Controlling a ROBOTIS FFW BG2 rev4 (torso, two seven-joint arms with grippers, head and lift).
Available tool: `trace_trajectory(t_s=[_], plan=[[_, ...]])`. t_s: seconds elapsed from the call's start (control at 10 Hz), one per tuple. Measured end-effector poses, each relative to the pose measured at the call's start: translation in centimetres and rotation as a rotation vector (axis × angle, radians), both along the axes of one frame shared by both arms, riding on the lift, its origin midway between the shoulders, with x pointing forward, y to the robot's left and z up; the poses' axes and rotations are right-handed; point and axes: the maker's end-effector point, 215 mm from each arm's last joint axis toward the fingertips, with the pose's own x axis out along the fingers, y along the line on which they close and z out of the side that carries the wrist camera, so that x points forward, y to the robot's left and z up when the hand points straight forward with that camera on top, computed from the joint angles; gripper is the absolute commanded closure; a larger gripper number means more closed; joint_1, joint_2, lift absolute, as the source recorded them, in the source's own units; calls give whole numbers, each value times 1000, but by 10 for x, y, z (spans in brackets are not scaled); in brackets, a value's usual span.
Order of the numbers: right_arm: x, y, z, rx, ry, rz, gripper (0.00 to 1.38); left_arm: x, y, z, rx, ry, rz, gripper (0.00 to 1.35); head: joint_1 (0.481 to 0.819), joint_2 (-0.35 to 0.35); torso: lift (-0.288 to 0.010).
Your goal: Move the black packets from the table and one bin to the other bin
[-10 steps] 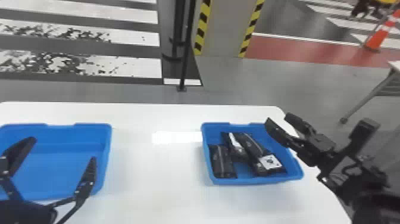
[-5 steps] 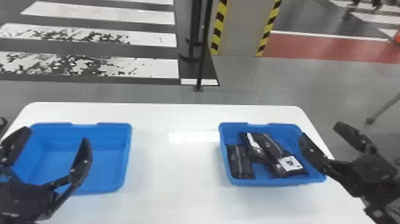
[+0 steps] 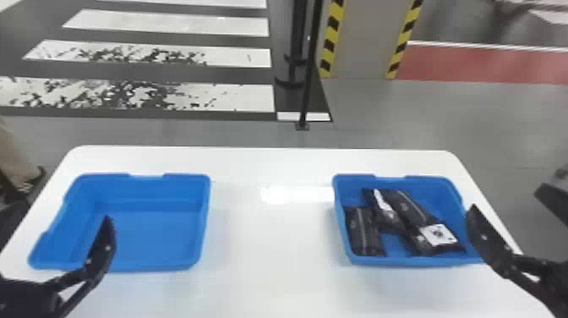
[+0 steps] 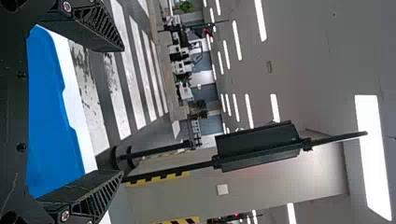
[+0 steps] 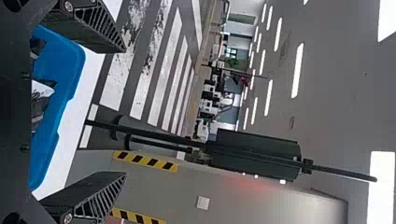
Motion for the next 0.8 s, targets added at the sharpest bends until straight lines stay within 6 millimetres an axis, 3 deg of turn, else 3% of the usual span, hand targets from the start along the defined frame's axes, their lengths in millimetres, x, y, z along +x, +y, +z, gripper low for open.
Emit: trace_trajectory(t_s=[0.1,0.3,0.6,0.8], plan=[[-8,6,-2,-3,14,-5,82,-10,10,11,21,-19,56,96,695,-38,-110],[-14,14,-3,0,37,-32,84,-22,16,2,-44,8,96,96,695,-9,-110],[-14,23,-6,13,62,-38,87,-18,-12,-12,-225,52,62,98,695,-33,-110],[-13,23,-9,20,72,-43,87,-17,-18,-17,-275,68,56,99,695,-48,-110]])
